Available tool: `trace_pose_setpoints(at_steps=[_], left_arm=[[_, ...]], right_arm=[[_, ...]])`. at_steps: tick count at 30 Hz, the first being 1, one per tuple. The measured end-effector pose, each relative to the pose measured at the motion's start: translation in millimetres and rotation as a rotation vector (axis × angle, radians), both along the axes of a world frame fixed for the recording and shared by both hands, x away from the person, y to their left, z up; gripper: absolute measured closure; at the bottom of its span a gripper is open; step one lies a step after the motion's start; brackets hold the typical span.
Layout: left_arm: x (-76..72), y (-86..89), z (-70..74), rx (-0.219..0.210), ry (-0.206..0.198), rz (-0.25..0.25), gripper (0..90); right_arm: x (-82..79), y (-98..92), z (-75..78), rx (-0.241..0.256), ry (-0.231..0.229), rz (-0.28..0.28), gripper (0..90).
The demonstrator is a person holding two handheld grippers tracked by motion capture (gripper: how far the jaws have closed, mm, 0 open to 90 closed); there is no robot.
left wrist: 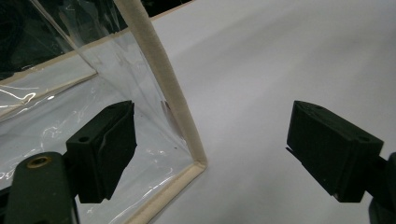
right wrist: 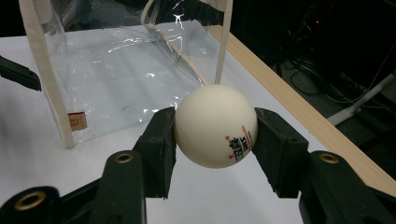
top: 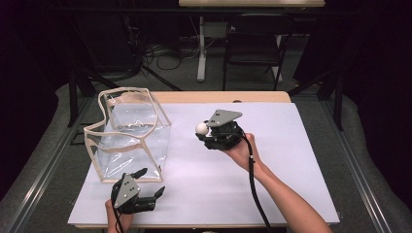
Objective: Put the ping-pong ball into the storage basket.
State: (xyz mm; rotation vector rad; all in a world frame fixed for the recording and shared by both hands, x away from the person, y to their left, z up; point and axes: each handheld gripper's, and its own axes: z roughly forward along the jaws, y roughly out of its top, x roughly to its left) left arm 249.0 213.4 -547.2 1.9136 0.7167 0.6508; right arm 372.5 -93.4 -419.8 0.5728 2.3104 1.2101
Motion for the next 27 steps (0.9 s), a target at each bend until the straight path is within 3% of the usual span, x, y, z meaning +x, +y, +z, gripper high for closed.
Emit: trace_pose_setpoints(at_steps=[27], left_arm=[[0.5,-0.7,-0.3,-0.001,0.001,-0.001,16.1]], right_arm=[[11.6,9.6,12.6,0.001,-0.011,0.003,50.7]])
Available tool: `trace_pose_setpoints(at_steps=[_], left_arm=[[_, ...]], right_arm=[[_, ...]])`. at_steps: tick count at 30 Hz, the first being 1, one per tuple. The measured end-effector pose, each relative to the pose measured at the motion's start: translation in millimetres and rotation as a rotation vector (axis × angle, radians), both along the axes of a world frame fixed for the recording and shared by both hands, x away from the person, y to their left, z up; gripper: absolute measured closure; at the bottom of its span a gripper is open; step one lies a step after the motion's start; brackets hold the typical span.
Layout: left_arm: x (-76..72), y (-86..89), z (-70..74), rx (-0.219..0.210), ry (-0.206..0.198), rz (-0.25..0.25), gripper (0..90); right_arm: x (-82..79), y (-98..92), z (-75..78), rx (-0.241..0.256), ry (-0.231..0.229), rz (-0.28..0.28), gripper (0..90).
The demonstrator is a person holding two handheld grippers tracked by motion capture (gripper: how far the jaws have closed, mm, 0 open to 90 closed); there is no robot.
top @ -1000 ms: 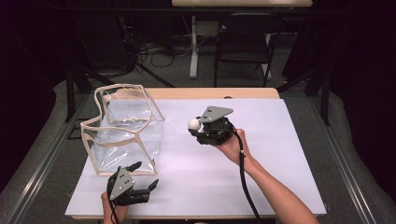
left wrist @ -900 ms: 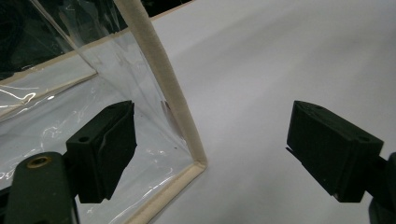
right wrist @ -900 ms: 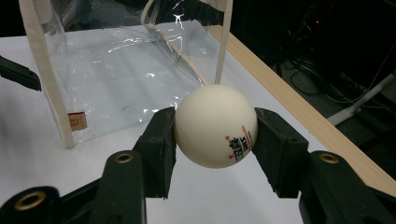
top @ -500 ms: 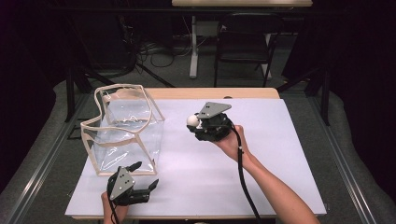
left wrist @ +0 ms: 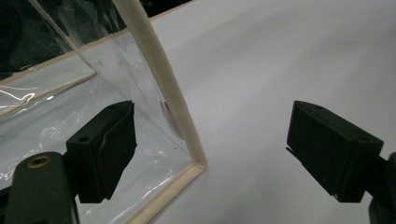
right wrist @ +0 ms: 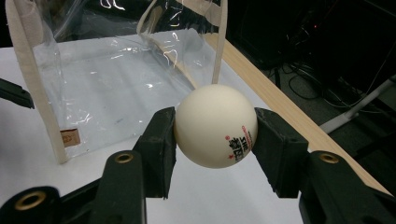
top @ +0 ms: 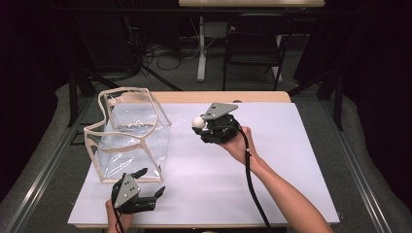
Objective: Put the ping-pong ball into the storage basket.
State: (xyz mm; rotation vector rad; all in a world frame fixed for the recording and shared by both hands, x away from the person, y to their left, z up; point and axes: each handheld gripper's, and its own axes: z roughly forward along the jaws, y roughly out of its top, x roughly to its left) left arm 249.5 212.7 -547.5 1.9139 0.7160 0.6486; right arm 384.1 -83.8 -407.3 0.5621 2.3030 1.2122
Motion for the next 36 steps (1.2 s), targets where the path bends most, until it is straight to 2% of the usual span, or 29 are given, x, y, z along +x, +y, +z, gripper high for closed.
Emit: trace_pose_setpoints(at_steps=[36], left_arm=[[-0.1,0.3,0.1,-0.001,-0.001,-0.001,16.1]], right_arm=[[9.1,21.1,17.7,-0.009,-0.023,0.018,50.8]])
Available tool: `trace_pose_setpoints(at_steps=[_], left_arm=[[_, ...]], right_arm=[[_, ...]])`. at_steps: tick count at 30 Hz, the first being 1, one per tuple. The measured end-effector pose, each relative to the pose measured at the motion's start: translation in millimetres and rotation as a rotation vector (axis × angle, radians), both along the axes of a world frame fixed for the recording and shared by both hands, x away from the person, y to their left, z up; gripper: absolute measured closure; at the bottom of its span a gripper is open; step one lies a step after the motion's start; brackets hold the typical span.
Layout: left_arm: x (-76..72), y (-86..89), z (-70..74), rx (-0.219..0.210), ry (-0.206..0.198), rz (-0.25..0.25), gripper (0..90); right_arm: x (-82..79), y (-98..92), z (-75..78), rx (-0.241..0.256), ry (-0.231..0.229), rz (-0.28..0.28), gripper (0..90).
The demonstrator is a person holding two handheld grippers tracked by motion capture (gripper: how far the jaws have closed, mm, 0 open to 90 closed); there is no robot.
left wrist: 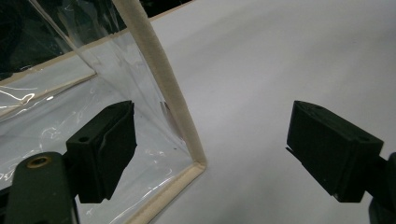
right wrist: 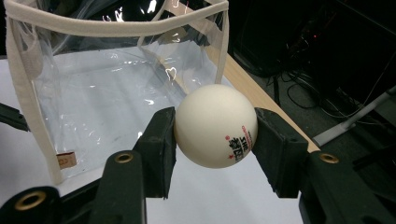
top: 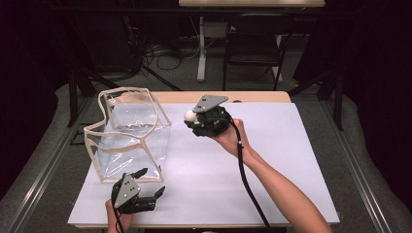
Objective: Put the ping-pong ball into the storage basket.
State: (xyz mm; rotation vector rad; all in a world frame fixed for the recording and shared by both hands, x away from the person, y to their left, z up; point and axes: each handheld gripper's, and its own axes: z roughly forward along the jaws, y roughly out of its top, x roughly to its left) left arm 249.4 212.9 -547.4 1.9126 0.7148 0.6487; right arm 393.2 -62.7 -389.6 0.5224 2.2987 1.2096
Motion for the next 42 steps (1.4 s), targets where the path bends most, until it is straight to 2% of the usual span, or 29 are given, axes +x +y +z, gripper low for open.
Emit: trace_pose_setpoints(at_steps=[42], left_arm=[[0.2,0.2,-0.1,0.000,0.000,0.000,16.1]], right_arm=[[12.4,23.7,13.2,-0.018,-0.009,0.016,50.8]])
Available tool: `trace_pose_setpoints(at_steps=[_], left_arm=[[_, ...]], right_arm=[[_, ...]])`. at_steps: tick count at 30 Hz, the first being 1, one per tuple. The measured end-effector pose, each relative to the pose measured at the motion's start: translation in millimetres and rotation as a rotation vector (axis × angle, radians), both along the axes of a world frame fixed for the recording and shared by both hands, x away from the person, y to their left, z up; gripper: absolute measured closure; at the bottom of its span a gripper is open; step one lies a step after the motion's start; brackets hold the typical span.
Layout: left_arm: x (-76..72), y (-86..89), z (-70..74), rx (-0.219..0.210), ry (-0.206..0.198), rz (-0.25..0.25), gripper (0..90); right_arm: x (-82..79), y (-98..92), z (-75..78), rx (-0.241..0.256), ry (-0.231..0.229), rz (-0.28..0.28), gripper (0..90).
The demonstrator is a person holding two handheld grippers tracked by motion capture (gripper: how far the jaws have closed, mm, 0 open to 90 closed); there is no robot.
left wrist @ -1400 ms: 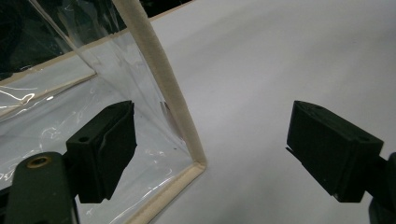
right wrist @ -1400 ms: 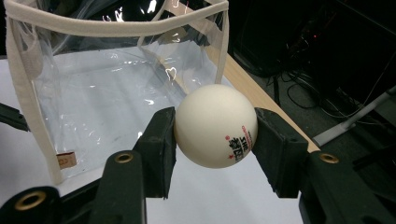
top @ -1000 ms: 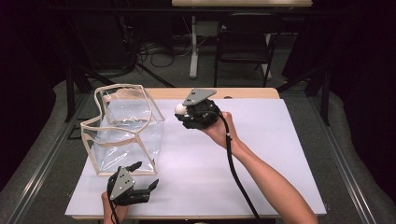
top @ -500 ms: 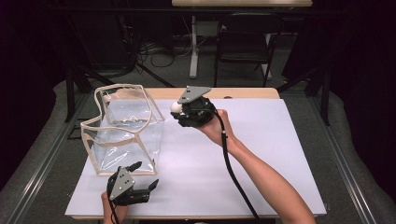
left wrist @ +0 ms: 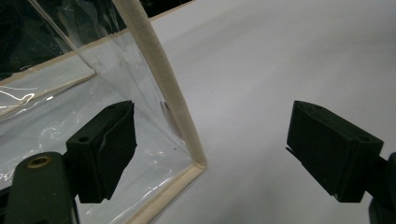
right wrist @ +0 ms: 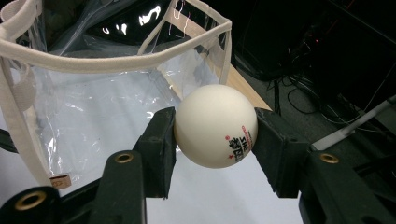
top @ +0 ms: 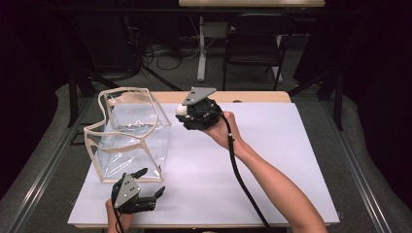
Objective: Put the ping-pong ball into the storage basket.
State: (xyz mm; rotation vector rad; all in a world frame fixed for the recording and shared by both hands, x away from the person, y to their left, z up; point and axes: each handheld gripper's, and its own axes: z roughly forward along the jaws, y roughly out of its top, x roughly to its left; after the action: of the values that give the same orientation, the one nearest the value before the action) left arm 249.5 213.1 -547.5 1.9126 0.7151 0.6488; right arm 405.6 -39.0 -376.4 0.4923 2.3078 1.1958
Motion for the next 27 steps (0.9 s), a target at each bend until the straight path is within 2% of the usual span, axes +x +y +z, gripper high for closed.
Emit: trace_pose_setpoints(at_steps=[27], left_arm=[[-0.1,0.0,0.0,-0.001,-0.001,0.000,16.1]], right_arm=[[4.9,15.5,12.4,-0.010,-0.008,0.013,50.8]])
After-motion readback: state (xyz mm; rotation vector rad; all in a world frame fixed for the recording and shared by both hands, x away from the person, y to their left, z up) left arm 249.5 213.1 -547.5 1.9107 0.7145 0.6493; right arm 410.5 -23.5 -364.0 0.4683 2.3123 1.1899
